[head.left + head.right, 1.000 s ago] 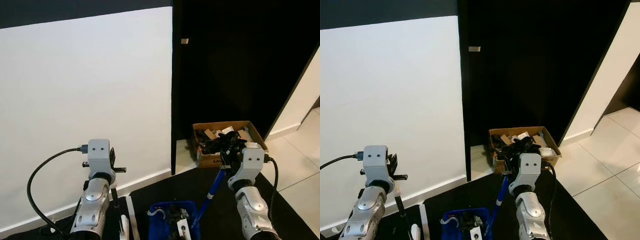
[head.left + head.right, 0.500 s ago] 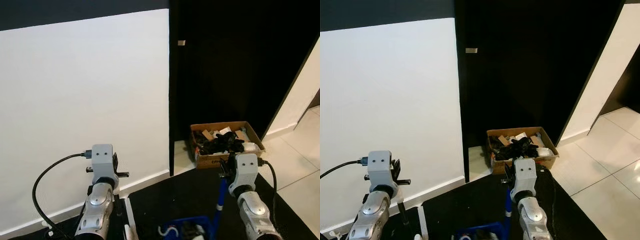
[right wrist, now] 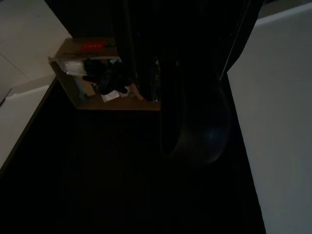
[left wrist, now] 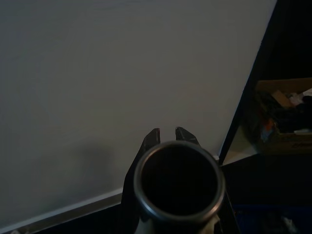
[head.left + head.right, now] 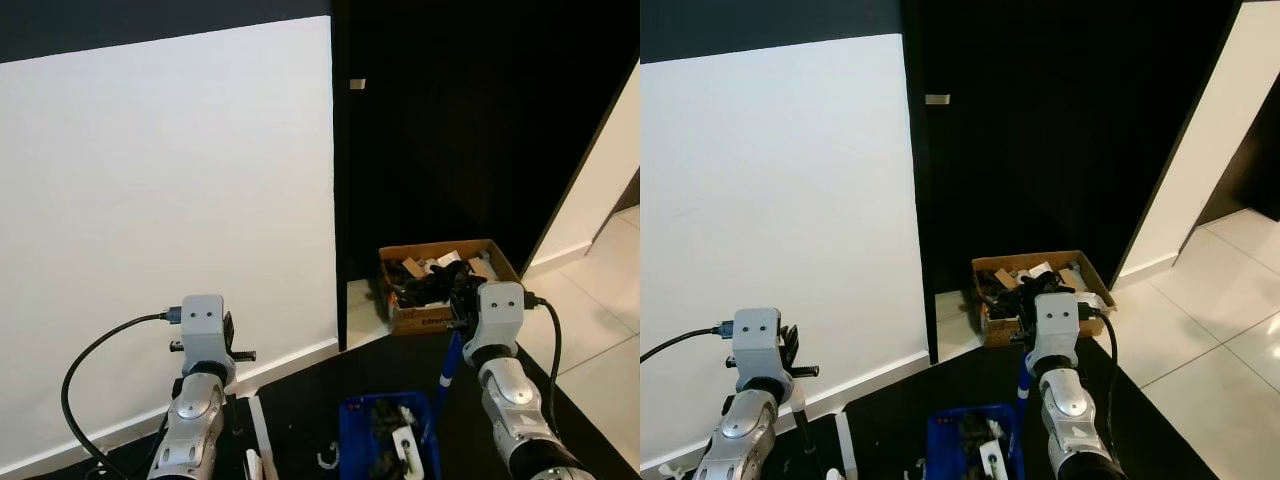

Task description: Sweep floor

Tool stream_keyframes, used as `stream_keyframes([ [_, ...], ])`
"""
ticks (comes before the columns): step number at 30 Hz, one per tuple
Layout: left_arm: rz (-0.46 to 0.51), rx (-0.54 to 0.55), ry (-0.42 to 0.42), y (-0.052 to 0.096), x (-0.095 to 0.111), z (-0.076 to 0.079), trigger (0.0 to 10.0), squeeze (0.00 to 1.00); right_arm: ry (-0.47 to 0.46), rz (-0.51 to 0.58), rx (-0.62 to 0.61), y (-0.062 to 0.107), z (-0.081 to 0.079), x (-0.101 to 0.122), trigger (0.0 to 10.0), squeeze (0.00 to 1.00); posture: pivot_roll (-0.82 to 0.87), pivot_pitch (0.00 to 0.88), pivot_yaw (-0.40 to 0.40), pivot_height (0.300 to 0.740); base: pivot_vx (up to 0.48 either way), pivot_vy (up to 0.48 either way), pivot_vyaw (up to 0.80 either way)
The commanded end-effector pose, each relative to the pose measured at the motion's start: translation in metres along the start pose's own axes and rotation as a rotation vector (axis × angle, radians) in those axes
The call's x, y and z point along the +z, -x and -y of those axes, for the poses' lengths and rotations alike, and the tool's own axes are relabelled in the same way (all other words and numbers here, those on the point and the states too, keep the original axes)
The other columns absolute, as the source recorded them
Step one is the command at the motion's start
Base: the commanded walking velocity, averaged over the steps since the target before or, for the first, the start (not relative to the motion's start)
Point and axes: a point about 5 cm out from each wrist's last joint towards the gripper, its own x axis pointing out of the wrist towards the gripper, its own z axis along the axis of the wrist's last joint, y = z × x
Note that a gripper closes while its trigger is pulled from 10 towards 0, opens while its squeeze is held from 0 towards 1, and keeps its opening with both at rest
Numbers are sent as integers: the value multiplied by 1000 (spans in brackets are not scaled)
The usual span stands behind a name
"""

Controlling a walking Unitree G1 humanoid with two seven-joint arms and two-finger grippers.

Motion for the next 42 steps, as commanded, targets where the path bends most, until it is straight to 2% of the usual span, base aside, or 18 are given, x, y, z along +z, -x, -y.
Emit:
stream_keyframes([
  [1,15,4,-49,1,5,-8,10000,0,13,-4,-11,0,2,-1,10000,0,48,74,66,740,0,0,0],
  [3,14,4,-59,3,5,-10,10000,0,6,-49,-20,2,2,-8,10000,0,66,83,70,740,0,0,0],
  [10,12,14,-64,8,6,-15,10000,0,-57,-84,-53,1,1,-12,10000,0,90,101,66,740,0,0,0],
  [20,1,29,-67,17,4,-20,10000,0,-49,-73,-57,-2,3,-9,10000,0,100,120,59,740,0,0,0],
  [33,-3,22,-63,18,6,-17,10000,0,-37,-53,-58,-4,6,-5,10000,0,97,127,64,740,0,0,0],
  [42,-11,21,-69,19,7,-18,10000,0,-33,2,-50,-8,6,5,10000,0,95,134,63,740,0,0,0],
])
